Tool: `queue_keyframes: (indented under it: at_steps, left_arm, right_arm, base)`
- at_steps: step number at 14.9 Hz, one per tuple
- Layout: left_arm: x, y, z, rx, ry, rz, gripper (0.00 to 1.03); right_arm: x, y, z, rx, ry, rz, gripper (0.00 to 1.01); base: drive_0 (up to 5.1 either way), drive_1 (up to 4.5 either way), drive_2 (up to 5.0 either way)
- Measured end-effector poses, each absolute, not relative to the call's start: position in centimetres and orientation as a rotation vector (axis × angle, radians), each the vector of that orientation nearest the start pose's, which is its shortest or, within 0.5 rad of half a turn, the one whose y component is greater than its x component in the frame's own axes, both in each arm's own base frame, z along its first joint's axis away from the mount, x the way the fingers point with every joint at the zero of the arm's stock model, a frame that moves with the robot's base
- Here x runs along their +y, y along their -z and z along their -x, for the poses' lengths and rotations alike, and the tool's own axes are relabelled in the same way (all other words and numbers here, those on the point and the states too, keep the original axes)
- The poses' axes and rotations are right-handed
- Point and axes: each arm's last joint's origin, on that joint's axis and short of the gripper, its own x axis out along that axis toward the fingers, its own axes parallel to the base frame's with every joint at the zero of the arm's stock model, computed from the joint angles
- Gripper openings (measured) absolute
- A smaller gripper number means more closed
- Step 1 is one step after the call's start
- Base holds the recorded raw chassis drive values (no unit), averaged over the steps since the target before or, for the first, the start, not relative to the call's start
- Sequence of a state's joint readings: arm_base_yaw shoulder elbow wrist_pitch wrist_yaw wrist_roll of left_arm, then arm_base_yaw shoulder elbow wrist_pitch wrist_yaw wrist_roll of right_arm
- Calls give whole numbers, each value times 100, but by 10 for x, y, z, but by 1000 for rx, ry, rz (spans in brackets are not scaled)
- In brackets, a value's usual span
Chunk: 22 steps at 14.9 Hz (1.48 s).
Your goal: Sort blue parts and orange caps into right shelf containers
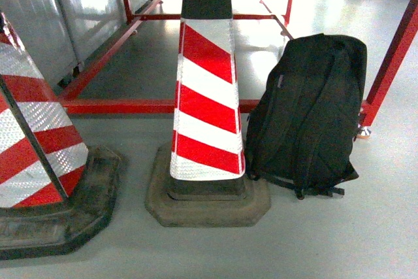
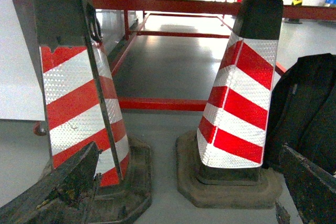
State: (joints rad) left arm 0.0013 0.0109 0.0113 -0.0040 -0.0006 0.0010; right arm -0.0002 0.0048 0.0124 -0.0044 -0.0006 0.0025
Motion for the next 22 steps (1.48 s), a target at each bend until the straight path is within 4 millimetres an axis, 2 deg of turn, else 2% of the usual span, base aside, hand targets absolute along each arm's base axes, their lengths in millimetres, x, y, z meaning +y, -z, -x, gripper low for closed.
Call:
queue_keyframes:
  at_steps: [22]
  left_arm:
    - [0, -166, -98, 4, -2, -1, 98]
  right_arm:
    - [0, -167, -97, -3, 0, -2, 98]
  base:
    - [0, 0, 0]
